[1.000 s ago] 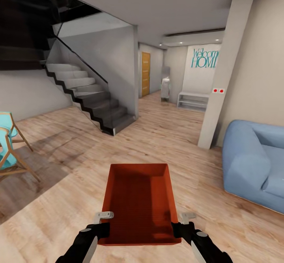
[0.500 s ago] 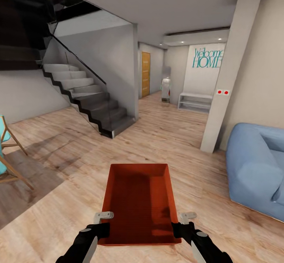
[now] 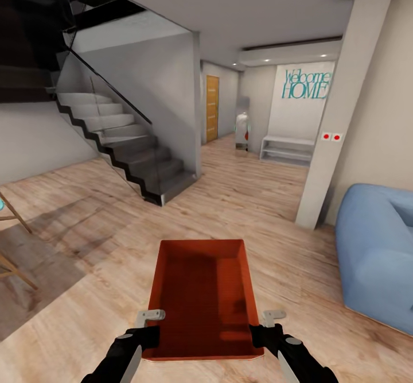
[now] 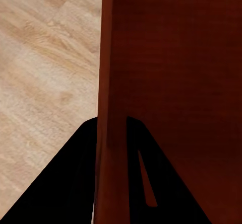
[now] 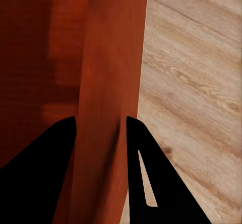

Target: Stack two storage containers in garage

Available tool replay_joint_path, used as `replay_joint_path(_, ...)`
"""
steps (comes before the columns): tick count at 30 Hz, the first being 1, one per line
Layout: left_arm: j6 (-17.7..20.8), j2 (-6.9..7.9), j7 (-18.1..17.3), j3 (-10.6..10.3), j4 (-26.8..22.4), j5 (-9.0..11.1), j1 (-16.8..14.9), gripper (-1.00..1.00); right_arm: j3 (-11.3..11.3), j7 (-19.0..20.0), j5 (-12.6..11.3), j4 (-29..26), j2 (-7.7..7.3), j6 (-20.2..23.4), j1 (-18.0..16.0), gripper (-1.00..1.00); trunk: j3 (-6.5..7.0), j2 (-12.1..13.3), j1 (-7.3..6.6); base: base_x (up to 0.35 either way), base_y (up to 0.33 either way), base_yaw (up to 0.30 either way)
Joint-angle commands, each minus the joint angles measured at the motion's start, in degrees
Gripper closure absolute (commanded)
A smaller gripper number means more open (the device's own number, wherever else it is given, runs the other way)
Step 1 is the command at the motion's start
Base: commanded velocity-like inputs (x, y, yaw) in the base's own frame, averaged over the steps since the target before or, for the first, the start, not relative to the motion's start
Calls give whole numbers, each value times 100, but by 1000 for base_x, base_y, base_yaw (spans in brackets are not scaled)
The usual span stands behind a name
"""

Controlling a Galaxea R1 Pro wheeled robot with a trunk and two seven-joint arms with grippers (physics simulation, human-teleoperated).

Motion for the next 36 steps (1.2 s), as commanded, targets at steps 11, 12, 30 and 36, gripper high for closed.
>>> replay_joint_path(11,41,65,69,-8,6,-24,-1,100,46,102,-97,-29,-7,-57,-5,100,-9,-7,5,329,0,-65)
replay_joint_path(12,41,65,69,-8,7,-24,0,100,46,102,-97,-30,-7,-57,-5,100,-9,-7,5,329,0,-253)
replay_joint_path(30,41,65,70,-8,8,-24,-1,100,55,102,-92,-30,-7,-57,-5,100,-9,-7,5,329,0,-106)
replay_joint_path(36,41,65,69,-8,8,-24,-1,100,53,102,-91,-28,-7,-57,-5,100,-9,-7,5,329,0,-262)
